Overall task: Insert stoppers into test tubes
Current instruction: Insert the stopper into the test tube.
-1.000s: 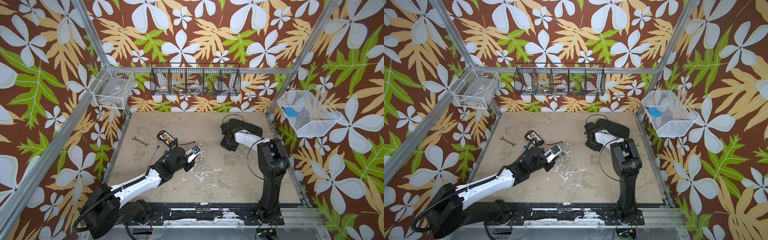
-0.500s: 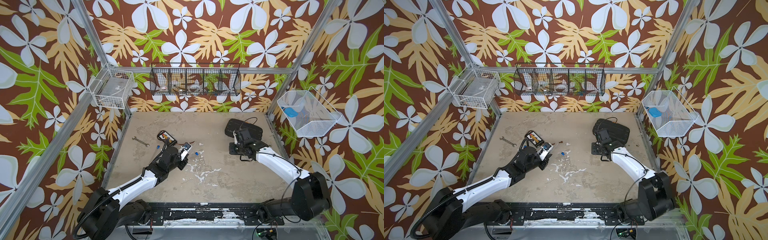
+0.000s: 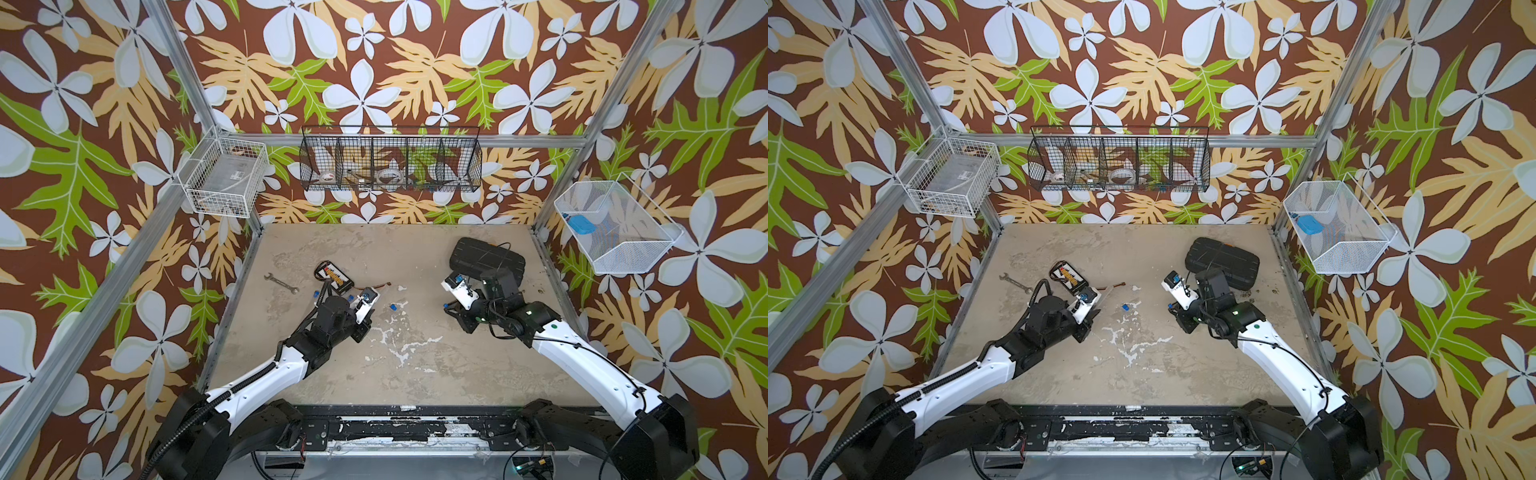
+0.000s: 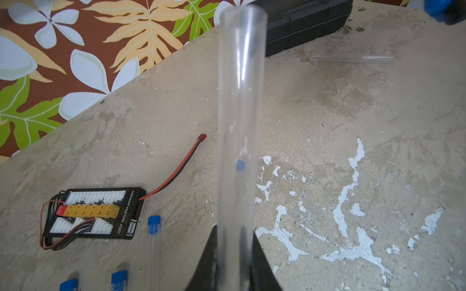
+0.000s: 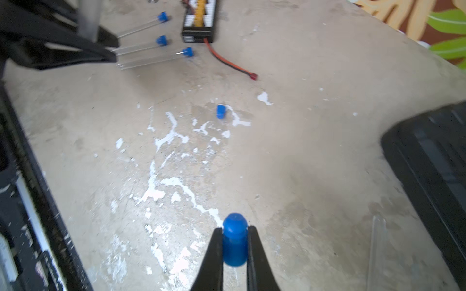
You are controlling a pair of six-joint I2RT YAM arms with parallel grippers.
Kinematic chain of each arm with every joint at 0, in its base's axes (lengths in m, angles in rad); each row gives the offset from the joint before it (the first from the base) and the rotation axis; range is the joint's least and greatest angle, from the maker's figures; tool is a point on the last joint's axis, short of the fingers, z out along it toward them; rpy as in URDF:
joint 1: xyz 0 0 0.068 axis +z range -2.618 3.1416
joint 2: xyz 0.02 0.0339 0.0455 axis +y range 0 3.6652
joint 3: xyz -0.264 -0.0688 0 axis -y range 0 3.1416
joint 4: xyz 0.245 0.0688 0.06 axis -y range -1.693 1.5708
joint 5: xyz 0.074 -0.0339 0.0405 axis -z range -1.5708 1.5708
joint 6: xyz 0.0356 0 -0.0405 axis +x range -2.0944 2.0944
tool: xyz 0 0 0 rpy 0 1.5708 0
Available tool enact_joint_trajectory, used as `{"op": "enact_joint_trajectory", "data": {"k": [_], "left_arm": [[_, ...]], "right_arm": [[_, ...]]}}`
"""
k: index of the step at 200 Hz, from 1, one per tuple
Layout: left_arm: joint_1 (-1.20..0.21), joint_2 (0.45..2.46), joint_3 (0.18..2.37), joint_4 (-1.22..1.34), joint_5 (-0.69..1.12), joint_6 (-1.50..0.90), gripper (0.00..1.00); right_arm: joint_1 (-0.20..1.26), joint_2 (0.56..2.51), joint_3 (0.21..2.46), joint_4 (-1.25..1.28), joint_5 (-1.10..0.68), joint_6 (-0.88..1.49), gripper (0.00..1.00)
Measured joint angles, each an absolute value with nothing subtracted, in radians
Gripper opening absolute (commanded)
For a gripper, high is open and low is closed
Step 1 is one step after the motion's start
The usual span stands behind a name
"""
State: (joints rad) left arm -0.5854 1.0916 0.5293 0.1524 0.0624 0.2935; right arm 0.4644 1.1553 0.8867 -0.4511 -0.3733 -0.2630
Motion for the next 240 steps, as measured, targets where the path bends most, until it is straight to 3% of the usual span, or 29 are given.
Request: {"op": "enact_joint_trajectory", "data": {"k": [49,105,240], "left_arm": [[-0.623,1.078,0.558,0.073,0.137,0.476,0.0],[-0.729,1.131,0.576,-0.032,0.099,0.696,0.0],[-0.757,1.147,0.588,-0.054,0.061,0.809,0.0]], "right_arm": [[0.579,1.208,0.937,-0.539,-0.413,-0.486,0.11],[0.661,1.269,1.016,-0.618,-0.407,-0.636,0.11],[0.725,1.361,1.099,-0.632,-0.332,-0.682,0.1]]}}
